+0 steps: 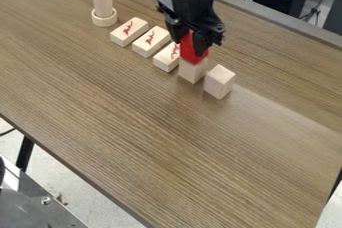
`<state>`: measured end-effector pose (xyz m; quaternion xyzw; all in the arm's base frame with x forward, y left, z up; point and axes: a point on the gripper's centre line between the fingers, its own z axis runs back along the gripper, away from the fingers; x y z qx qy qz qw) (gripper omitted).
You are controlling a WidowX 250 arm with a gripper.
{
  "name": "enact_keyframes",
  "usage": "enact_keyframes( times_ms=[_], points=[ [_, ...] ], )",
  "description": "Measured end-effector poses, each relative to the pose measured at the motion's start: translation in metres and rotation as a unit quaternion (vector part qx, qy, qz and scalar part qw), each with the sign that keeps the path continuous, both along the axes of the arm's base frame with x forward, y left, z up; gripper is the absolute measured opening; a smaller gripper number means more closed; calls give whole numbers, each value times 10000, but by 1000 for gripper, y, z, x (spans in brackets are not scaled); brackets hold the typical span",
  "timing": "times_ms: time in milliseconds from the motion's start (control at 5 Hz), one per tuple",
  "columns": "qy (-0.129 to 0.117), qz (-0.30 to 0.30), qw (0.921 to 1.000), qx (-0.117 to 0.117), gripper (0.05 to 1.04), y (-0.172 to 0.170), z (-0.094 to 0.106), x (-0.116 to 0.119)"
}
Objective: Put the red cube on top of the left cube
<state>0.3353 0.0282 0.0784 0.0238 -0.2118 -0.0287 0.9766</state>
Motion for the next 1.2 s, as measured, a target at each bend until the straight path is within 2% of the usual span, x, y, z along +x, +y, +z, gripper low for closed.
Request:
enact_keyframes(
  times_ms=[200,400,600,800,1000,1200],
  points=[
    [-21,-13,10000,21,546,0,-1,1],
    [-58,-21,10000,47,596,1,0,2],
    [17,6,10000,24,894,0,-5,2],
    [28,-3,10000,65,1003,0,-5,1],
    [4,4,10000,58,999,1,0,0],
    [-341,64,9994,72,999,3,33,-2]
  ],
)
